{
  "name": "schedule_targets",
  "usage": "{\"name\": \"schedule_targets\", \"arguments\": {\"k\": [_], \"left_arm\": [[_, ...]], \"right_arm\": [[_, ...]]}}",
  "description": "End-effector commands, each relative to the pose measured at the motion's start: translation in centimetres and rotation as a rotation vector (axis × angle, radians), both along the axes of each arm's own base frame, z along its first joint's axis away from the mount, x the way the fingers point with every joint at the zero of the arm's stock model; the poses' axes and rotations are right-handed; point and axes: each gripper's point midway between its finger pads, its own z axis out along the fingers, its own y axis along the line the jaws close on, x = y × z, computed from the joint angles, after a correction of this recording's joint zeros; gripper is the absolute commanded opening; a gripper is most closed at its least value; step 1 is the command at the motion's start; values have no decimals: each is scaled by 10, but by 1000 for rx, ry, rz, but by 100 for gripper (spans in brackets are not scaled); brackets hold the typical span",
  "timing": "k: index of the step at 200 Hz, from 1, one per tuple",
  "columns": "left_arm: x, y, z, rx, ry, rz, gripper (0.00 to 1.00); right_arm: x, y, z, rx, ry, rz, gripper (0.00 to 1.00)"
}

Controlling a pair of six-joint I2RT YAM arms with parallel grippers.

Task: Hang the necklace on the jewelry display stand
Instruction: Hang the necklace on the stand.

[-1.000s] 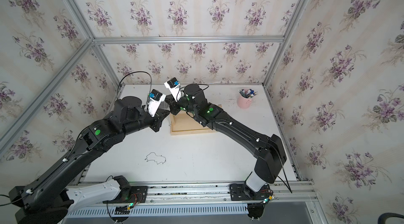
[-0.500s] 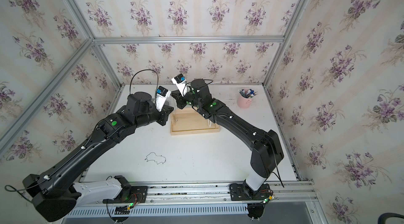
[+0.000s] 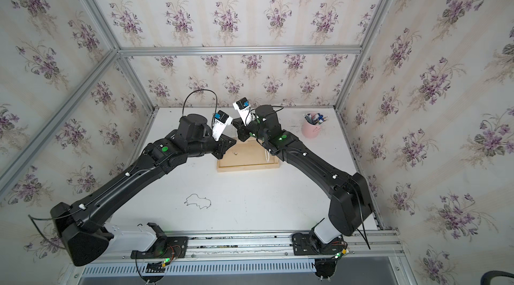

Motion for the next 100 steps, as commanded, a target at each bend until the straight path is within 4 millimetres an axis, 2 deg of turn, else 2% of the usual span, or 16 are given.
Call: {"name": "schedule_targets", "arguments": {"k": [1,18,20,23,67,100], "left_arm": [[-12,-23,0,-31,30,-95,0],[-13,-31,2,-38,27,-105,0],[-10,-35,-7,-25,45,-104,0],[-9,-37,-10,-21,50,-104,0],[-3,-49,-15,-28,56,-100,0],[4,-56,-27,-35,84,-88,0]], "right_arm": [[10,-19,5,6,-26,-91,7],[8,-28,4,10,-22,-110,7],[8,-29,4,10,-22,-113,7],[9,-31,4,10,-22,-121,7],[10,-58,-3,-29,-23,-233,7],[5,-74,-19,-59,-7,-291,15]]}}
